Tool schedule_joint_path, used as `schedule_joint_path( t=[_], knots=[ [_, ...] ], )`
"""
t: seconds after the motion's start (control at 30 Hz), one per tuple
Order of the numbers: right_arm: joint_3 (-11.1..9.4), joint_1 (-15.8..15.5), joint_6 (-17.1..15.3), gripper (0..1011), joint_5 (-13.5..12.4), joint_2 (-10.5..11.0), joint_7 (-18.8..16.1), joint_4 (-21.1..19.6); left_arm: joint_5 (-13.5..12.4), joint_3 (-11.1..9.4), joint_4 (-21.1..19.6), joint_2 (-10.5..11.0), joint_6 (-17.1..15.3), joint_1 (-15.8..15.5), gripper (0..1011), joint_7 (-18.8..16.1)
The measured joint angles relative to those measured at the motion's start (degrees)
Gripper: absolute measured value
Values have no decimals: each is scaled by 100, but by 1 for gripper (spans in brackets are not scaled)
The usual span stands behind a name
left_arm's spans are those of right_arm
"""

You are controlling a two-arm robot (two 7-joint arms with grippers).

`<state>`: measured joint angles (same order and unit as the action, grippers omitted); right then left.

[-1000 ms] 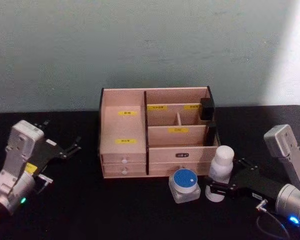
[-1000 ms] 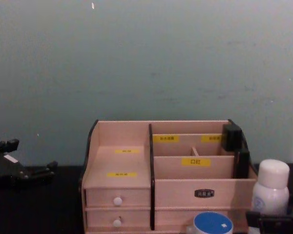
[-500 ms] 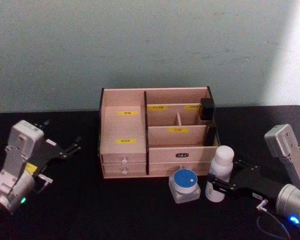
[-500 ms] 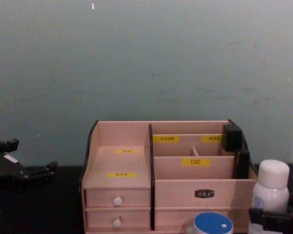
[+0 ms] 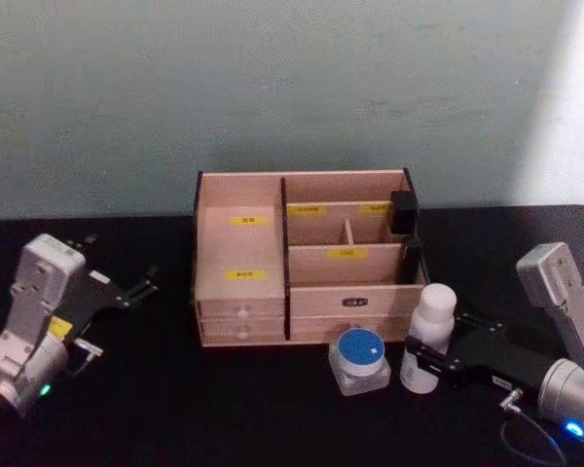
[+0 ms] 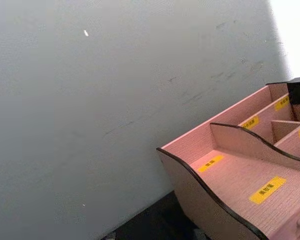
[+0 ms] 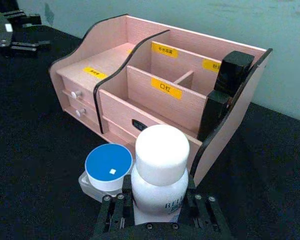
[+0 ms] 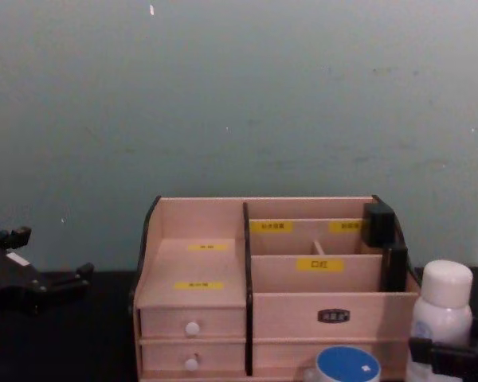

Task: Pick up the facial cleanser and watermelon frost from the table and place them into the tiered storage box.

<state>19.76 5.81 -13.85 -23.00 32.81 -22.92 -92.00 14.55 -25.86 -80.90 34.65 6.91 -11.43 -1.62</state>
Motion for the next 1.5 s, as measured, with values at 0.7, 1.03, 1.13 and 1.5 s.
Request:
schedule_joint_path(
  t=[0.7, 1.03, 1.13, 1.5],
  knots=[
    [-376, -166, -89, 591, -632, 454, -330, -798, 0, 0, 0, 0, 0, 0, 1001, 0],
    [-151, 347, -12, 591, -762, 470, -613, -653, 0, 0, 0, 0, 0, 0, 1001, 0],
    [-7, 627, 7, 591, -760, 399, -691, -470, 0, 0, 0, 0, 0, 0, 1001, 0],
    [452, 1642, 156, 591, -679, -33, -808, 354, 0, 0, 0, 0, 0, 0, 1001, 0]
  ],
)
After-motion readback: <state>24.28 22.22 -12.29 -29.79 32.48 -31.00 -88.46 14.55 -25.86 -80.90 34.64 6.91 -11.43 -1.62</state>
